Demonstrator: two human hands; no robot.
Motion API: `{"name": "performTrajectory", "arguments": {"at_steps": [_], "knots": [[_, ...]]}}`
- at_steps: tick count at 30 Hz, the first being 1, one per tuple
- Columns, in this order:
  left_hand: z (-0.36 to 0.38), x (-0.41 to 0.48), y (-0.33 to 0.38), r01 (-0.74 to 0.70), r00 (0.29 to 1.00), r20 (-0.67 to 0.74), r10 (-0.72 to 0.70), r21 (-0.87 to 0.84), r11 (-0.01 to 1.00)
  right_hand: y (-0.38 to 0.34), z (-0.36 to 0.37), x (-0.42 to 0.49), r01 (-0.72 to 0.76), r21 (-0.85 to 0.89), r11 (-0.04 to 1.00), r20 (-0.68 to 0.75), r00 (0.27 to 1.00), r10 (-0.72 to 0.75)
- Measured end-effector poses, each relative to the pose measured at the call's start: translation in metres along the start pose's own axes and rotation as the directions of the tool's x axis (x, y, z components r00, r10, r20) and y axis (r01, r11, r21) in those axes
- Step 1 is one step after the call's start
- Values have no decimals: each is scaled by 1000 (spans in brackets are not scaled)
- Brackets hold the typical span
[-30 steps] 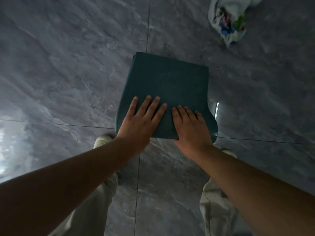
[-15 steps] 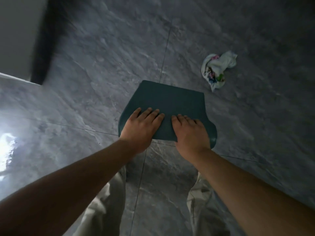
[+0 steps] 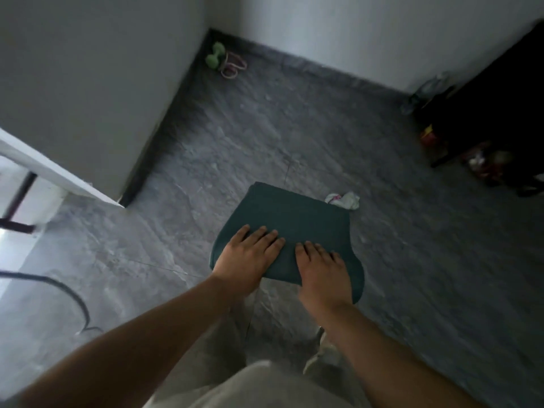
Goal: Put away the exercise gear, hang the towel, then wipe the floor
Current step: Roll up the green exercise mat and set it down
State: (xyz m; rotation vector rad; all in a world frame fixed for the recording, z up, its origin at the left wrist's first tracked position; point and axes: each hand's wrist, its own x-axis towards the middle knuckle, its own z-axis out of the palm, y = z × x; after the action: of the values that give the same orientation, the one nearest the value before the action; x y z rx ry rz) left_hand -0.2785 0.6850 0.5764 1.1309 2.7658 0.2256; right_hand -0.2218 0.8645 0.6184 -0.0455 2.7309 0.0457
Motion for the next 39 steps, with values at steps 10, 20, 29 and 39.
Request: {"name": "performTrajectory", "arguments": {"at_steps": [10,20,29,39], "knots": [[-105,5,-30,32,999,2,-32,19,999,-23,-97,4,-62,-21,998,-134,989,58],[-136,114,-34,38,997,61,-47,137,990,49,-135,75,-13,42,999,-162,987,20],[-160,212,-54,196,978,47,-205,157,968,117,-178,175,116,14,993,-157,981,-112],[-151,323,-150,235,968,62,-243,111,966,134,-218,326,194,-14,981,-69,978,-194]]}}
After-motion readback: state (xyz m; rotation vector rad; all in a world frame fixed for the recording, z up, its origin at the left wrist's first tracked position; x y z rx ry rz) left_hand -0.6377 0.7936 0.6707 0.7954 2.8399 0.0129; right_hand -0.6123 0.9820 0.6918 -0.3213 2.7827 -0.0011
